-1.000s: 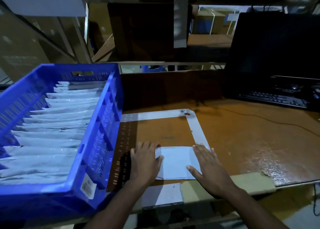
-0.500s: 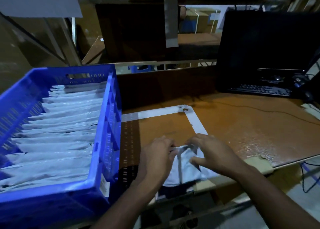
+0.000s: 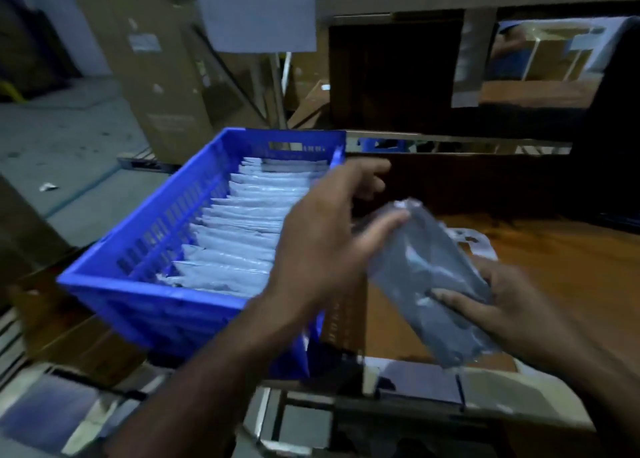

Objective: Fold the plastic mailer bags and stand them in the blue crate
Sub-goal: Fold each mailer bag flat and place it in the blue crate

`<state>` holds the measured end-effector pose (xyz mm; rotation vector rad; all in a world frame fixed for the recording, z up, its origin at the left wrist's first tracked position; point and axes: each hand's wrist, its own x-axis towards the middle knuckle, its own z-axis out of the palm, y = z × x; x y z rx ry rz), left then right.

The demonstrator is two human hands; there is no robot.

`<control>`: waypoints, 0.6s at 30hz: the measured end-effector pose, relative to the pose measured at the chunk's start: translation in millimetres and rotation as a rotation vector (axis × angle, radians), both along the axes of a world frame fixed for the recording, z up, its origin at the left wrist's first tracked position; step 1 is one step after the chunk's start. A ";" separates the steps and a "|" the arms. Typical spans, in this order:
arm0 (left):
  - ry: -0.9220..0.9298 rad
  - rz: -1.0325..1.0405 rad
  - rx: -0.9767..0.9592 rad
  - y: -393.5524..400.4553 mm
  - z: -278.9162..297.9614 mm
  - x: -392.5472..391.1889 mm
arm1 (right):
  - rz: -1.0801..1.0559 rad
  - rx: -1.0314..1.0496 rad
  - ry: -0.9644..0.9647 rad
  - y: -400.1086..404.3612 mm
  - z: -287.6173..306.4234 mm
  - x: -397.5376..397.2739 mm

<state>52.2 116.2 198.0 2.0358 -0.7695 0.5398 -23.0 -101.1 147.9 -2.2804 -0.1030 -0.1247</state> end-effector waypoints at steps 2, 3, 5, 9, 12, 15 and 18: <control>-0.020 0.065 -0.086 29.3 17.1 12.6 | 0.001 0.072 -0.082 13.0 10.2 6.9; -0.008 0.084 -0.093 45.9 23.1 19.8 | 0.001 0.130 -0.134 20.8 16.2 10.0; 0.058 0.098 -0.040 80.6 27.9 34.4 | 0.002 0.268 -0.224 38.1 27.8 16.9; 0.226 0.054 0.167 145.8 11.0 70.0 | 0.023 0.477 -0.342 76.2 54.1 34.4; 0.433 -0.086 0.310 184.9 -10.5 93.1 | 0.050 0.513 -0.426 104.7 71.5 50.7; 0.662 -0.261 0.525 211.8 -34.7 113.0 | 0.082 0.489 -0.480 134.6 87.2 67.3; 0.878 -0.350 0.718 224.3 -55.5 132.1 | 0.085 0.356 -0.478 164.5 96.2 88.8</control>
